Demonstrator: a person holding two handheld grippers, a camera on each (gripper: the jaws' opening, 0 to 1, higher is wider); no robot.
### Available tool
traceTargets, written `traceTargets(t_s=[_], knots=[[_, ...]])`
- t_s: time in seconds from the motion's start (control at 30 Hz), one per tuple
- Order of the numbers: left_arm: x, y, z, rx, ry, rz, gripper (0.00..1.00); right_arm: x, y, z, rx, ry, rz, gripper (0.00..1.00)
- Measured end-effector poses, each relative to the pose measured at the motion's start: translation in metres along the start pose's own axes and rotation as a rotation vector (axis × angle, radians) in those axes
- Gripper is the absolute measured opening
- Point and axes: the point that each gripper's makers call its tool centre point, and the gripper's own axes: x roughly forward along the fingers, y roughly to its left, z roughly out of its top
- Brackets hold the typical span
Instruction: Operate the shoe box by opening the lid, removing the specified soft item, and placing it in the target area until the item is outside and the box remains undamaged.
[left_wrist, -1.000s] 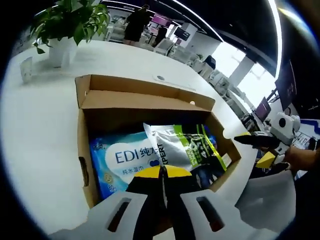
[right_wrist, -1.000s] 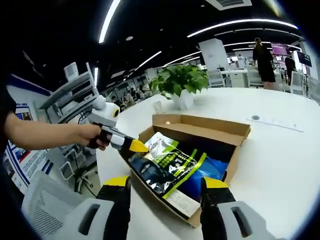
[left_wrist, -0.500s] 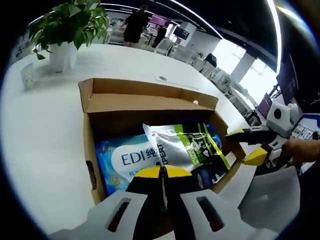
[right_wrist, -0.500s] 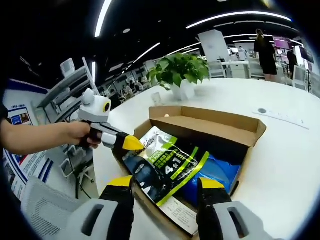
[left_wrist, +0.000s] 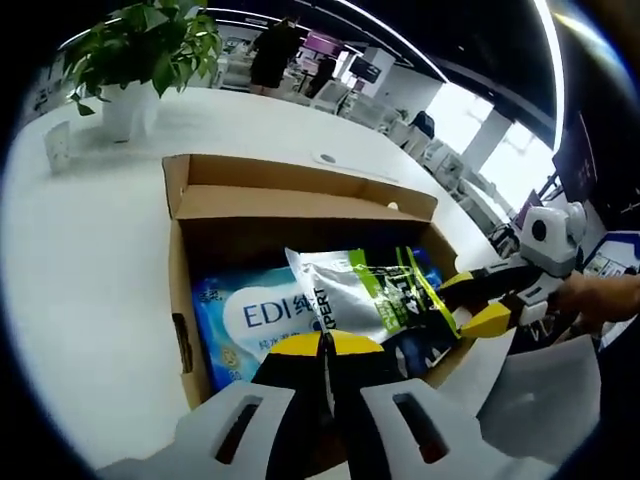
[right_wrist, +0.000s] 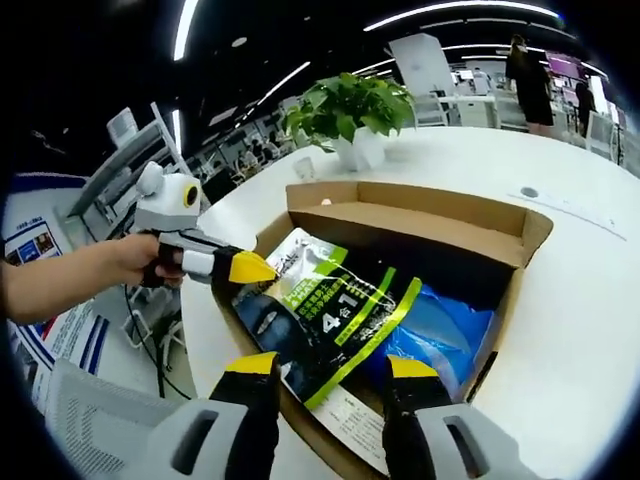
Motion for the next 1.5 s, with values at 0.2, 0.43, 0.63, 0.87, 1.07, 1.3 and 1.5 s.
traceTargets(t_s=[0.2,0.43,0.63,0.87,1.07,1.3,1.5], knots=[[0.001,0.001,-0.001,-0.006,-0.002,-0.001,0.00,0.006,0.004,-0.003,0.015,0.031,0.016,0.35],[0.003,-0.001,-0.001,-0.013,-0.006,-0.009,0.00,0.010,0.008,-0.009,0.031,0.053,0.028,0.33],[0.004,-0.002,-0.002,-0.019,-0.013,-0.011,0.00,0.009,0.010,-0.007,0.023,0.039,0.023,0.24],[0.000,-0.005,0.004,-0.008,-0.027,-0.010,0.00,0.003,0.008,0.000,0.022,0.013,0.015,0.15],[-0.002,-0.008,0.009,-0.008,-0.041,-0.010,0.00,-0.003,0.005,0.006,0.009,-0.013,-0.001,0.05],[-0.006,-0.013,0.013,-0.003,-0.053,-0.012,0.00,-0.011,0.004,0.012,0.026,-0.041,-0.002,0.01],[-0.009,-0.021,0.017,0.011,-0.059,-0.013,0.00,-0.021,0.005,0.016,0.085,-0.063,0.004,0.00]])
